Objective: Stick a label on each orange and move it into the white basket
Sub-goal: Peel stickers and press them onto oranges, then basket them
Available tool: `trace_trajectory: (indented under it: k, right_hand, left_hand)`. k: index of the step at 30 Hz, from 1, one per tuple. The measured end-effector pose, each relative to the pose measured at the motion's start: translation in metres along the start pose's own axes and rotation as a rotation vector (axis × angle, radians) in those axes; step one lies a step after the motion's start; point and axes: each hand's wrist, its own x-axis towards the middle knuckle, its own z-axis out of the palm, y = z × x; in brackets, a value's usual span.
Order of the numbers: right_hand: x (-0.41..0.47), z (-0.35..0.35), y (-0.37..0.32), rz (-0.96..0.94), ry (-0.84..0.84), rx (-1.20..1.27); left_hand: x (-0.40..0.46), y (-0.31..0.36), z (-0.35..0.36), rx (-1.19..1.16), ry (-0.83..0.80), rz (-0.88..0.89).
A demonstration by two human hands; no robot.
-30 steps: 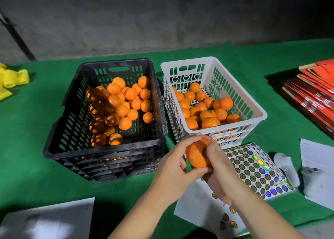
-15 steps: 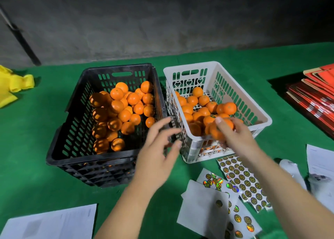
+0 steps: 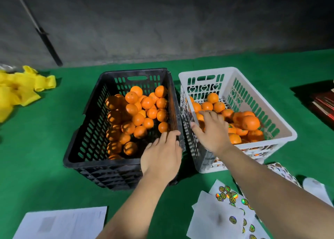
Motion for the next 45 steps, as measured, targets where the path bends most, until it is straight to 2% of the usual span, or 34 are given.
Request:
trace_trajectory:
  k: [2, 4, 8, 9, 11, 15, 18, 21, 23, 26, 28, 31, 32, 34, 38, 42, 45]
  right_hand:
    - [0.0, 0.011, -0.006, -0.064, -0.061, -0.078]
    - [0.0, 0.013, -0.004, -0.064, -0.043, -0.107]
    - [-0.009, 0.014, -0.009, -0.21, 0.062, -0.191]
    - [-0.009, 0.014, -0.01, -0.224, 0.076, -0.197]
    - [-0.008, 0.013, -0.01, -0.211, 0.087, -0.189]
    - [-0.008, 0.013, -0.009, -0.218, 0.108, -0.168]
    - [-0.008, 0.014, -0.008, -0.197, 0.089, -0.13]
    - [-0.007, 0.015, -0.007, -0.18, 0.099, -0.102]
    - [-0.007, 0.016, -0.006, -0.173, 0.102, -0.087]
    - [-0.005, 0.018, -0.006, -0.174, 0.119, -0.068]
    - [-0.004, 0.018, -0.005, -0.17, 0.125, -0.059]
    - [-0.006, 0.017, -0.005, -0.164, 0.128, -0.058]
    - [-0.007, 0.016, -0.006, -0.166, 0.134, -0.062]
    - [-0.007, 0.014, -0.008, -0.162, 0.14, -0.075]
    - [-0.008, 0.011, -0.011, -0.134, 0.133, -0.102]
    - [-0.014, 0.007, -0.014, -0.169, 0.129, -0.134]
    - [-0.018, -0.002, -0.014, -0.208, 0.104, 0.04]
  left_hand:
    - [0.0, 0.0, -0.003, -0.018, -0.036, -0.004]
    - [0.003, -0.006, -0.006, -0.082, -0.108, -0.017]
    - [0.039, -0.029, -0.013, -0.574, -0.482, -0.191]
    - [0.058, -0.036, -0.013, -0.563, -0.497, -0.203]
    - [0.099, -0.044, -0.002, -0.345, -0.48, -0.194]
    - [0.153, -0.037, 0.047, 0.067, -0.583, -0.172]
    - [0.177, -0.044, 0.078, 0.152, -0.558, -0.156]
    - [0.19, -0.065, 0.105, 0.179, -0.613, -0.184]
    - [0.191, -0.075, 0.121, 0.172, -0.554, -0.207]
    - [0.19, -0.084, 0.128, 0.171, -0.379, -0.252]
    - [0.188, -0.087, 0.125, 0.107, -0.364, -0.263]
    - [0.19, -0.086, 0.104, -0.118, -0.428, -0.313]
    - [0.195, -0.083, 0.091, -0.202, -0.405, -0.344]
    - [0.201, -0.072, 0.059, -0.34, -0.26, -0.378]
    - [0.164, -0.039, 0.001, -0.542, 0.045, -0.234]
    - [0.065, 0.001, -0.018, -0.709, 0.18, -0.057]
    - [-0.009, 0.03, -0.01, -0.818, 0.202, 0.039]
